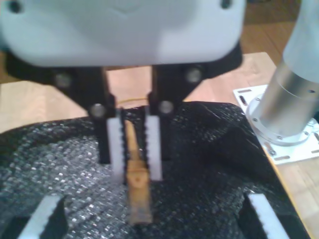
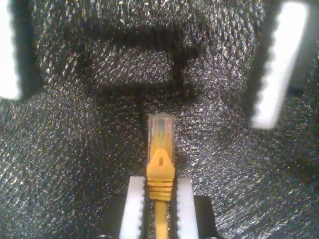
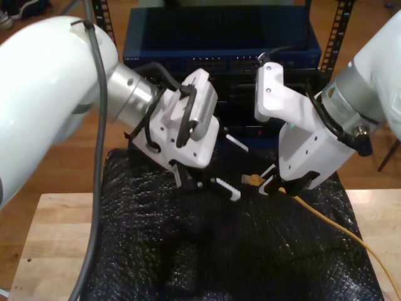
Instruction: Grab the cable and plug it in
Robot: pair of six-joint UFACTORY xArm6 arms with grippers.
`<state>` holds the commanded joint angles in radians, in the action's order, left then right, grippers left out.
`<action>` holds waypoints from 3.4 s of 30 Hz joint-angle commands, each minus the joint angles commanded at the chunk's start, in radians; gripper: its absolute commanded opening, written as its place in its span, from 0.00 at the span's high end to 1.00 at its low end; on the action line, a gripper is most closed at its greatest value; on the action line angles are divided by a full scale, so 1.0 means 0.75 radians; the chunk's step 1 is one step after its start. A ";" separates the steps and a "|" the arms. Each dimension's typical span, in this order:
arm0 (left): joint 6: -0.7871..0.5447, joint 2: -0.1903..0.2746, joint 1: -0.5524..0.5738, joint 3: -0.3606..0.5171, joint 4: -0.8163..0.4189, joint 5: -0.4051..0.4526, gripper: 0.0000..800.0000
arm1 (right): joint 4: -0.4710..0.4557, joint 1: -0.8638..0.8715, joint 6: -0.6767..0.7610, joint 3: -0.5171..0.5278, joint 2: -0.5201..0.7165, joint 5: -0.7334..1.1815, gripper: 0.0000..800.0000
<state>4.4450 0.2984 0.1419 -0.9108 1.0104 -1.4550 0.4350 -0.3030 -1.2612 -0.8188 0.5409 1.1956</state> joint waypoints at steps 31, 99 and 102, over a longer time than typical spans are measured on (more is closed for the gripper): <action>-0.049 -0.031 -0.164 -0.016 0.221 -0.158 0.00 | 0.145 0.053 -0.029 -0.182 -0.051 0.041 0.99; -0.090 -0.057 -0.192 0.008 0.291 -0.174 0.57 | 0.162 0.061 -0.029 -0.160 -0.068 0.043 0.99; -0.090 -0.057 -0.192 0.010 0.291 -0.172 0.58 | 0.162 0.061 -0.029 -0.160 -0.068 0.043 0.99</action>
<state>4.3775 0.2555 -0.0023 -0.9032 1.2283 -1.5838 0.5562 -0.2570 -1.2827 -0.9385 0.4902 1.2279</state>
